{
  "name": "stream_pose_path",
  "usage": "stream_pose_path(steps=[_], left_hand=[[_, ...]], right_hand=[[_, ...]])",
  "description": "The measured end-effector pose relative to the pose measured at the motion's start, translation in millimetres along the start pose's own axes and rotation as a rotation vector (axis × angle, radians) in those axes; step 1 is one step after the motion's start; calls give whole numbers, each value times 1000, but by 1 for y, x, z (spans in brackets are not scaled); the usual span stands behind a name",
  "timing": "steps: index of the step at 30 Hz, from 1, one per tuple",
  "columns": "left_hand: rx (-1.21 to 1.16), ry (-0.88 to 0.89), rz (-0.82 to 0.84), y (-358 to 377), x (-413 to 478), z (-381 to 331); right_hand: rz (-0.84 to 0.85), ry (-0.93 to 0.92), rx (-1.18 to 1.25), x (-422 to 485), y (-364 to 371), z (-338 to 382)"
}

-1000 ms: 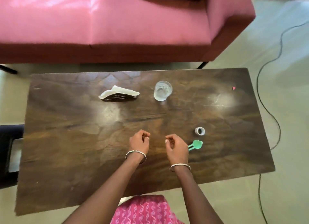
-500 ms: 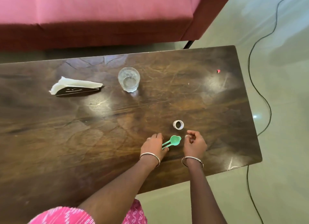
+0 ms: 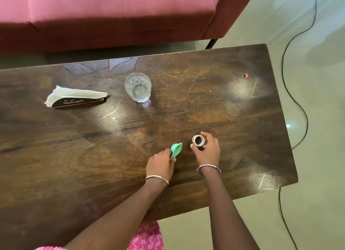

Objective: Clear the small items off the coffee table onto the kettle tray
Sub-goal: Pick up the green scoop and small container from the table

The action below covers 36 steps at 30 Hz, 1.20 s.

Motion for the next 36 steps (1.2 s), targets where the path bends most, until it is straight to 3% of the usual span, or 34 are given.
stream_pose_path(steps=[4, 9, 18, 23, 29, 36], left_hand=[[-139, -129, -51, -27, -8, 53], [-300, -212, -134, -71, -16, 106], [-693, -420, -311, -156, -50, 179], [-737, -499, -473, -218, -85, 220], [-1080, -754, -550, -250, -142, 295], [-1213, -891, -736, -308, -225, 388]], right_hand=[[-19, -6, -119, -6, 11, 5], [-28, 14, -75, -23, 12, 18], [58, -221, -6, -133, 19, 121], [134, -306, 64, -207, 32, 175], [167, -469, 104, -282, 55, 241], [237, -574, 122, -375, 95, 312]])
Point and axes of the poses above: each hand's wrist, its own x-axis towards the middle knuckle, its own y-axis out of the palm, z = x × y, the point moved 10 cm from there along x, towards the middle knuckle, and after that the axes turned 12 degrees about -z, right-handed, at the moved point
